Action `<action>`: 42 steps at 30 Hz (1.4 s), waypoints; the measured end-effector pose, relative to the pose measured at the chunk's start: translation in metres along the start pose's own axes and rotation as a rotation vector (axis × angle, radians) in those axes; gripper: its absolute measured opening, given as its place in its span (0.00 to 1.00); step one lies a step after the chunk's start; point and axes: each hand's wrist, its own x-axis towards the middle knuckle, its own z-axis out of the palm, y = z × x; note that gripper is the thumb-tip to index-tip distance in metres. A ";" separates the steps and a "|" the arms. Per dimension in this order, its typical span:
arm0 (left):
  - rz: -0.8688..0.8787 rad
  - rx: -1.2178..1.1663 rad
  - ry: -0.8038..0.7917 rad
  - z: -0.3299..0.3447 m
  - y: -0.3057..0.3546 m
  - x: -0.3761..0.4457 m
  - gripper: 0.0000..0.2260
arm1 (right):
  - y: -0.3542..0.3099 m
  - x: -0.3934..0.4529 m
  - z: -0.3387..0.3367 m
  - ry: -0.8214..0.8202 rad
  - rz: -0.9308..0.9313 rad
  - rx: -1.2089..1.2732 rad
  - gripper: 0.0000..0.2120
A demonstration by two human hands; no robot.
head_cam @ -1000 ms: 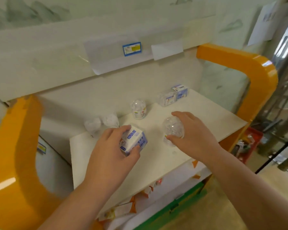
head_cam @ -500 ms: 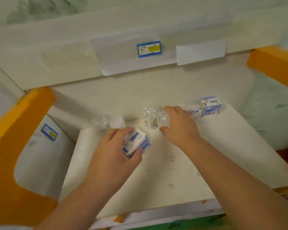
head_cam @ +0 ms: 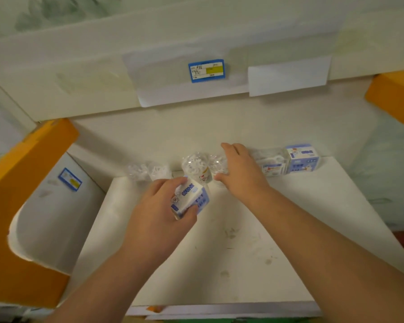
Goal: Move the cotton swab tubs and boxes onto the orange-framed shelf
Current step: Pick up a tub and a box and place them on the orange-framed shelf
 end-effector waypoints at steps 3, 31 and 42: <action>0.018 -0.008 -0.017 0.009 0.004 0.005 0.23 | 0.004 -0.006 -0.013 0.010 -0.036 0.006 0.39; 0.526 0.193 -0.181 0.213 0.146 0.085 0.16 | 0.138 -0.182 -0.147 0.170 0.327 -0.042 0.25; 0.554 0.216 -0.156 0.215 0.143 0.101 0.17 | 0.133 -0.170 -0.148 0.135 0.292 -0.055 0.25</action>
